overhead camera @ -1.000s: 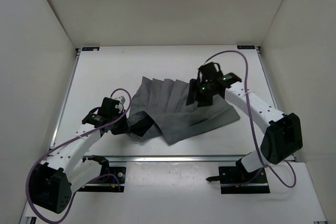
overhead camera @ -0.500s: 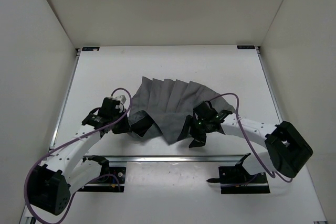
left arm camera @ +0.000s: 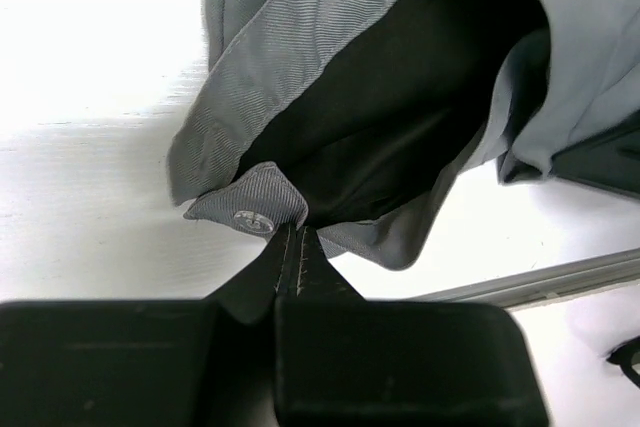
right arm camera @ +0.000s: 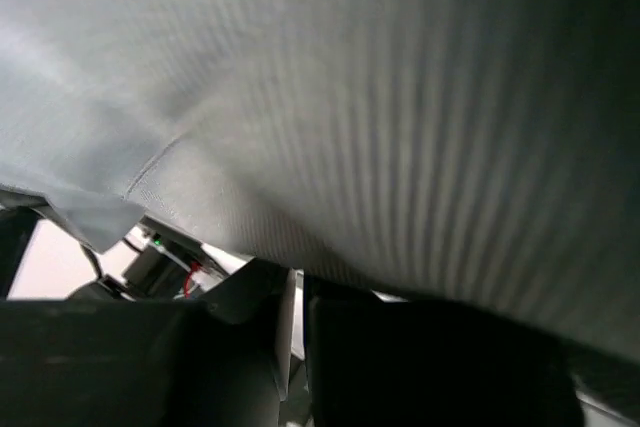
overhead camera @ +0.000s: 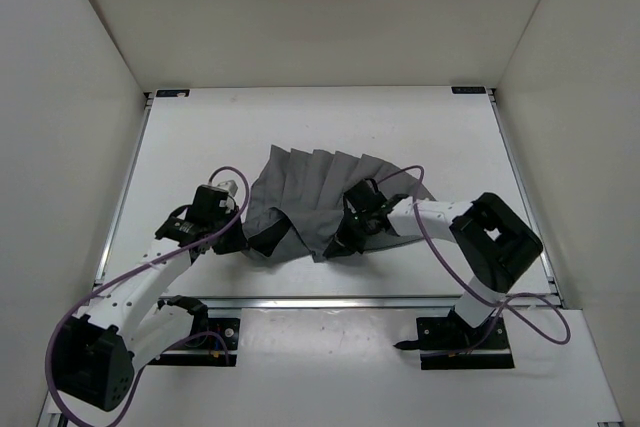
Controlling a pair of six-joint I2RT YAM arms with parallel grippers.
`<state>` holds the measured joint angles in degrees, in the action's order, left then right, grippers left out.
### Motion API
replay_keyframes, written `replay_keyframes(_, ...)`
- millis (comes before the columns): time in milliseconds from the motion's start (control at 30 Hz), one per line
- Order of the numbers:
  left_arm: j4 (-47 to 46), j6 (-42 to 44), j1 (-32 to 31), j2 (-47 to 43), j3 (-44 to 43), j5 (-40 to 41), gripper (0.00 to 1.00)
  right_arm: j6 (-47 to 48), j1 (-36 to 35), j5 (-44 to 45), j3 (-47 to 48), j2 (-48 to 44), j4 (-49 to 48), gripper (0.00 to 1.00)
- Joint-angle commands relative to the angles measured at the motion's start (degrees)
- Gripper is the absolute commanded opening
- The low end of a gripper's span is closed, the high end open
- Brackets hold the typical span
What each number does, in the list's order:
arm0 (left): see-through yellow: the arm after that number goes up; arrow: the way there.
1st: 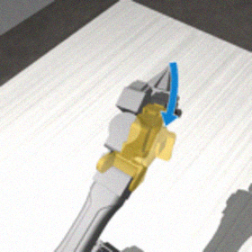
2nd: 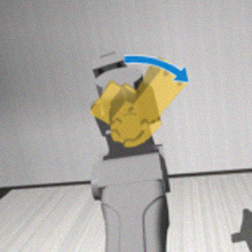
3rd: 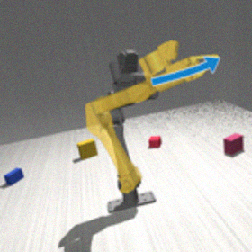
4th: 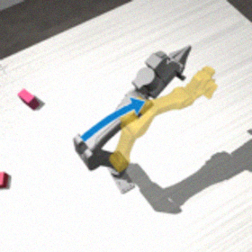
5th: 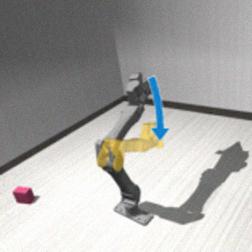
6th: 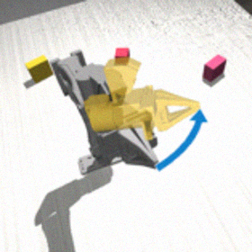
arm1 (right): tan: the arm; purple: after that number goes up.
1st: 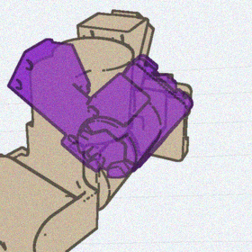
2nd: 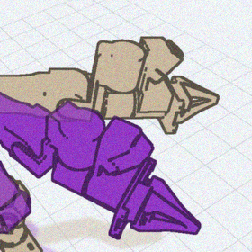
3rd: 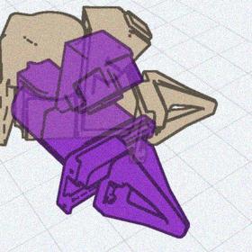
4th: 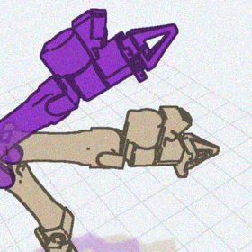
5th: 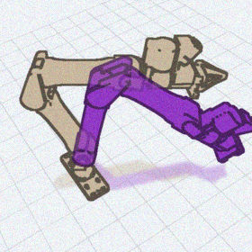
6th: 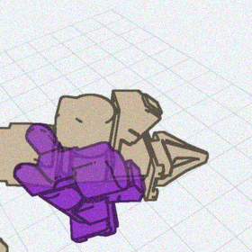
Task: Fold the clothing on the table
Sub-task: Flatten the skirt out
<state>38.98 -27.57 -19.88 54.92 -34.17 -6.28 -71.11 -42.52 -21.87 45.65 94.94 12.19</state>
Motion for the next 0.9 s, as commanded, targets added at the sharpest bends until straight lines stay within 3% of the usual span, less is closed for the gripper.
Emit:
replay_keyframes(0,-0.7,-1.0,0.8,-0.1,-1.7,1.6,0.00,6.3,2.2,2.1,7.1,-0.2,4.7,0.00)
replay_keyframes(100,-3.4,-1.2,3.7,5.3,-8.5,1.5,0.00,14.2,9.2,0.3,17.0,-0.2,12.3,0.00)
replay_keyframes(167,-3.7,-0.2,5.7,13.2,-23.8,0.6,0.00,20.7,14.6,-0.4,28.4,1.9,18.6,0.00)
replay_keyframes(267,2.2,0.9,8.6,32.3,-53.2,1.0,0.00,32.3,21.6,3.5,67.1,10.1,34.5,0.00)
replay_keyframes(300,5.0,1.0,8.7,34.4,-59.1,1.5,0.00,35.5,24.0,3.3,73.9,14.1,40.1,0.00)
replay_keyframes(333,6.4,0.6,8.9,38.5,-68.6,2.5,0.00,36.7,26.2,3.8,86.6,18.2,45.9,0.00)
replay_keyframes(367,7.1,0.4,9.1,40.4,-74.0,2.3,0.00,37.3,27.4,2.0,96.8,21.3,49.1,0.00)
replay_keyframes(433,5.9,-0.8,9.3,39.4,-73.2,1.7,0.00,39.4,31.0,-1.3,104.3,23.6,53.6,0.00)
replay_keyframes(533,-1.2,0.0,8.8,31.0,-58.1,1.7,0.00,46.4,31.1,1.4,98.2,20.6,56.7,0.00)
replay_keyframes(633,-8.2,-0.4,8.5,21.1,-39.6,2.0,0.00,50.5,29.2,4.8,72.6,10.0,48.1,0.00)
replay_keyframes(700,-12.0,-0.3,8.4,13.5,-25.2,3.3,0.00,49.6,30.1,0.0,45.1,-1.7,33.5,0.00)
replay_keyframes(800,-11.5,-1.4,7.6,6.2,-11.9,5.2,0.00,45.7,35.1,-7.6,19.7,-11.0,22.3,0.00)
replay_keyframes(867,-9.0,-2.9,6.8,4.2,-6.5,4.2,0.00,45.4,36.5,-11.3,9.3,-13.7,18.2,0.00)
